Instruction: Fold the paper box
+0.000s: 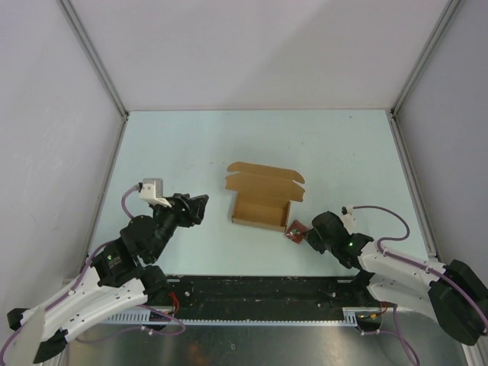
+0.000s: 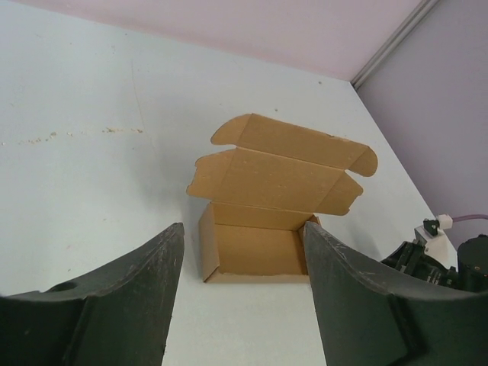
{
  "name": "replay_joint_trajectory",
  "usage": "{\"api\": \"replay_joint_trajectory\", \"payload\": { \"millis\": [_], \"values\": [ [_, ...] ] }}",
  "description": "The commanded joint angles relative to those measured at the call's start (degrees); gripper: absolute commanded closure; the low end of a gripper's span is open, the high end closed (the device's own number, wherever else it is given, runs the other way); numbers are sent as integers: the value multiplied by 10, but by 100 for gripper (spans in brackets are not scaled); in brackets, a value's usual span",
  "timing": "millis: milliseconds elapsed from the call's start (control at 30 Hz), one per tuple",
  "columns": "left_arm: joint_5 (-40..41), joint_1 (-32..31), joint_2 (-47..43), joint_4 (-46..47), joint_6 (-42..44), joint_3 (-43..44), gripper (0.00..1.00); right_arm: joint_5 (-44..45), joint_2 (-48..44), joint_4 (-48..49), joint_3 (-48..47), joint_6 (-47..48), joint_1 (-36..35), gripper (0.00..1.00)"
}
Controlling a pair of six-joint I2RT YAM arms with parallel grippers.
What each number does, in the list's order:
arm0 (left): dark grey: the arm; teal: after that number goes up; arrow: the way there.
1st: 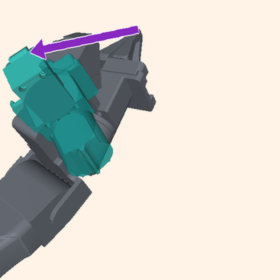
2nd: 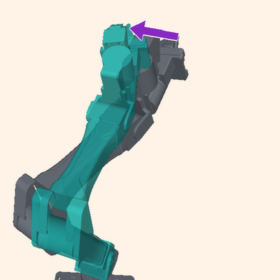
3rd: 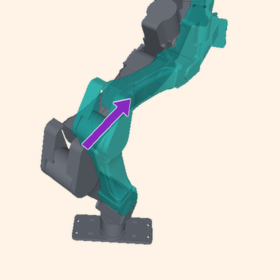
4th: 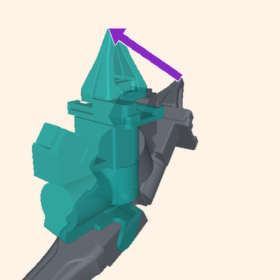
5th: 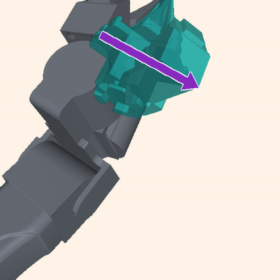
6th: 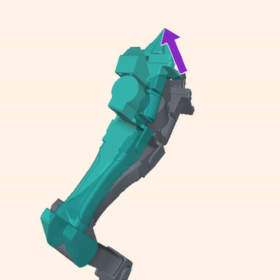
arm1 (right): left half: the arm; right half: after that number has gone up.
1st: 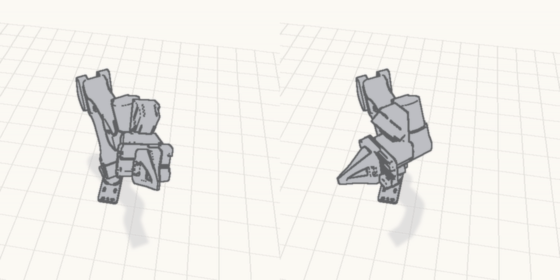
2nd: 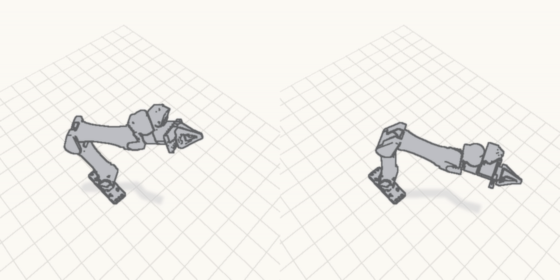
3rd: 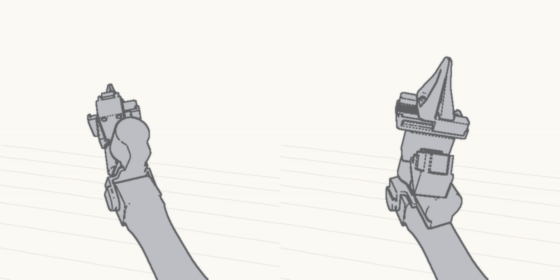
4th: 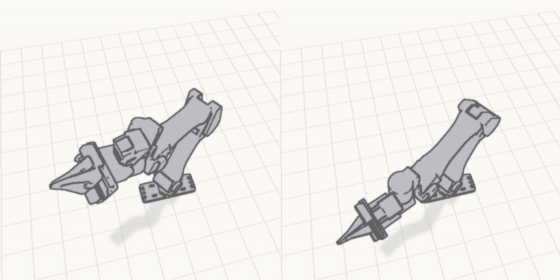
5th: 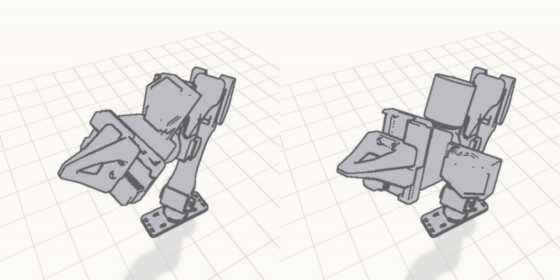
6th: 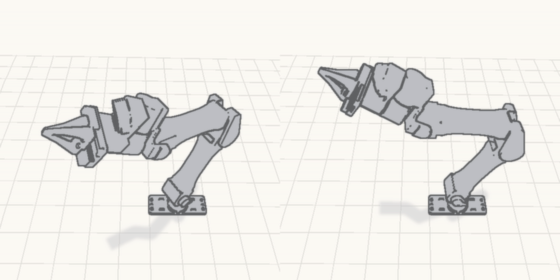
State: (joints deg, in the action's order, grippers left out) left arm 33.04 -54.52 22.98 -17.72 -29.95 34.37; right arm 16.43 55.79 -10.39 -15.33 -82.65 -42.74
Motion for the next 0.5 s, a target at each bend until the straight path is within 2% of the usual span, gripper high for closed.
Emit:
{"api": "replay_joint_trajectory", "payload": {
  "millis": [0,67,233,333,467],
  "values": [
    [4,-1,5,8,1,7,31,29,-36,-68,1,21,1,96],
    [4,-1,3,8,2,7,31,53,-63,-111,-7,31,-1,100],
    [5,-1,1,8,0,3,31,119,-165,-235,-55,56,0,100],
    [8,-2,1,8,-2,0,31,128,-192,-269,-84,95,-1,100],
    [11,-1,2,8,-2,-1,31,119,-198,-252,-127,165,-21,100]
  ]
}}
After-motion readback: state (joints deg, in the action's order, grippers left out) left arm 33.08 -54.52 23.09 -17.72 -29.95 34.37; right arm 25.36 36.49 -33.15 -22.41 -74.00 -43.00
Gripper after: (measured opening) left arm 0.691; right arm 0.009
